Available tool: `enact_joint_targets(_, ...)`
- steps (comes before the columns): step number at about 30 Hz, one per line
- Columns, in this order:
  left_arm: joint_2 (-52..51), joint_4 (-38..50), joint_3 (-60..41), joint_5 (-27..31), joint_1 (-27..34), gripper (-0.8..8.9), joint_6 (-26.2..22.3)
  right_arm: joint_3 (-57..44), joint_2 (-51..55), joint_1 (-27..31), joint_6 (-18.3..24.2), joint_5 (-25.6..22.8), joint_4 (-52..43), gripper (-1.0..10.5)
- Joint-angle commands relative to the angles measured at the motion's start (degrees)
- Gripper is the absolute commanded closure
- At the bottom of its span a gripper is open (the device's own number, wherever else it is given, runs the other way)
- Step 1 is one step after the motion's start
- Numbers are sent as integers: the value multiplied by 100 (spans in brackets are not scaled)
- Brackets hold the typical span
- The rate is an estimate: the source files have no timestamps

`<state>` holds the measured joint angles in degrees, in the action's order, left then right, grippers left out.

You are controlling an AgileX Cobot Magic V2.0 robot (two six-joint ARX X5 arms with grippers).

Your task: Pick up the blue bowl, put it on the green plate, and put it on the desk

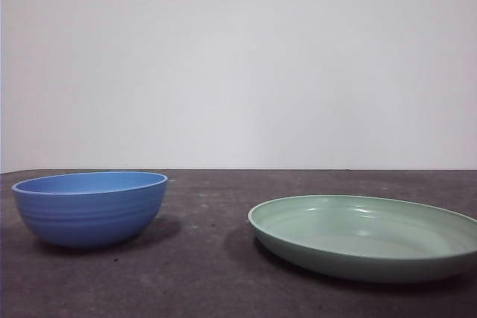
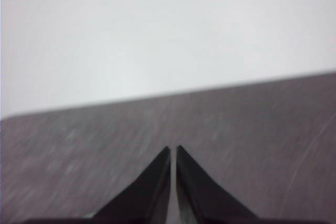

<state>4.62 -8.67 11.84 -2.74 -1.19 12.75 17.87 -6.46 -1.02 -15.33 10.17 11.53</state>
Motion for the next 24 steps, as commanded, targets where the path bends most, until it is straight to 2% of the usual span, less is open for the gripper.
enact_joint_targets(1, 186, -238, 511, -17, -11, 795, 39, 588, -400, 2, -120, 304, 612, 933)
enact_joint_targets(8, 938, -1211, 1919, -28, -11, 795, -61, 1714, -1421, 2, 2, 1255, 1652, 933)
enact_joint_targets(15, 1867, -1989, 3158, -66, -11, 795, -186, 2544, -2302, 2, 341, 1714, 2509, 933)
enact_joint_targets(18, 2299, -2232, 3556, -350, -11, 795, -385, 2889, -2710, 2, 542, 1954, 2868, 933)
enact_joint_targets(24, 3281, -2822, 4210, -1401, -11, 795, -605, 3318, -3394, 2, 885, 2476, 3191, 933)
